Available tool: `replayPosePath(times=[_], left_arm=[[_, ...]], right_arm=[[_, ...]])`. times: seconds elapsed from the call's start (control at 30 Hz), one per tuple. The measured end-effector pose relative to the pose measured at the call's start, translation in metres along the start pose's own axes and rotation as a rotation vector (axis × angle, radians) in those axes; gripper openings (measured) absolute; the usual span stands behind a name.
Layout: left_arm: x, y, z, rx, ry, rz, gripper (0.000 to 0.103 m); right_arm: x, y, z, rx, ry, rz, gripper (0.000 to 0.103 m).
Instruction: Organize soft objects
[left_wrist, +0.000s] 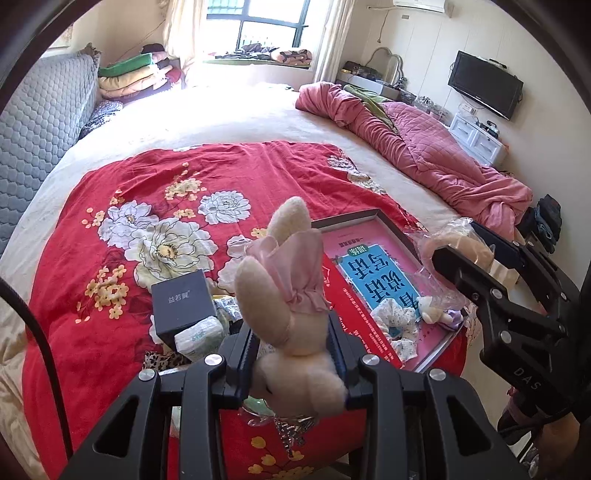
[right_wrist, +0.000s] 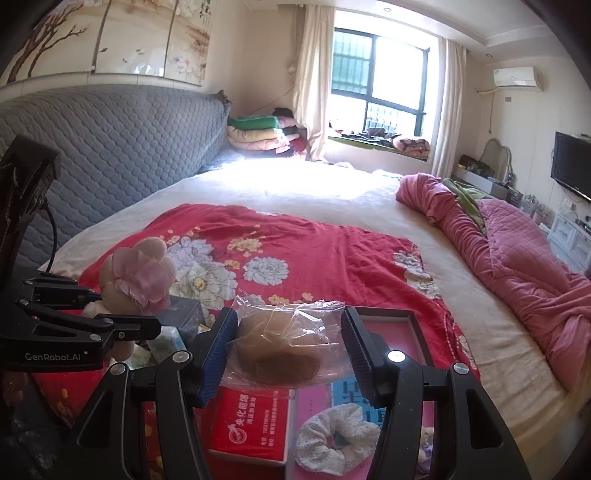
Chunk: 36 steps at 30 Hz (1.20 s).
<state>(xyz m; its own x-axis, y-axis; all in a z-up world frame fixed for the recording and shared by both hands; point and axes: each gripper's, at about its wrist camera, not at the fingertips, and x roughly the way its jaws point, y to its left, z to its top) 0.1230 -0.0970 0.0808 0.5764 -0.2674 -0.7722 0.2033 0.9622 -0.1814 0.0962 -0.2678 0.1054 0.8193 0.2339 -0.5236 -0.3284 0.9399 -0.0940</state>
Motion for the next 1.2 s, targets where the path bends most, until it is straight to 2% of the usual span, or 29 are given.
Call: replayPosePath(times=[0.4, 0.7, 0.97, 1.2], left_arm=[[0.019, -0.051, 0.015, 0.089, 0.021, -0.062, 0.035], [0.047, -0.098, 0.024, 0.178, 0.062, -0.107, 0.035], [0.087, -0.131, 0.025, 0.248, 0.139, -0.123, 0.035], [0.121, -0.142, 0.018, 0.260, 0.224, -0.120, 0.035]], right_arm=[[-0.021, -0.052, -0.008, 0.094, -0.014, -0.100, 0.060], [-0.032, -0.087, -0.025, 0.160, -0.001, -0.173, 0.060], [-0.032, -0.115, -0.045, 0.230, 0.022, -0.227, 0.060], [-0.023, -0.124, -0.067, 0.247, 0.075, -0.240, 0.060]])
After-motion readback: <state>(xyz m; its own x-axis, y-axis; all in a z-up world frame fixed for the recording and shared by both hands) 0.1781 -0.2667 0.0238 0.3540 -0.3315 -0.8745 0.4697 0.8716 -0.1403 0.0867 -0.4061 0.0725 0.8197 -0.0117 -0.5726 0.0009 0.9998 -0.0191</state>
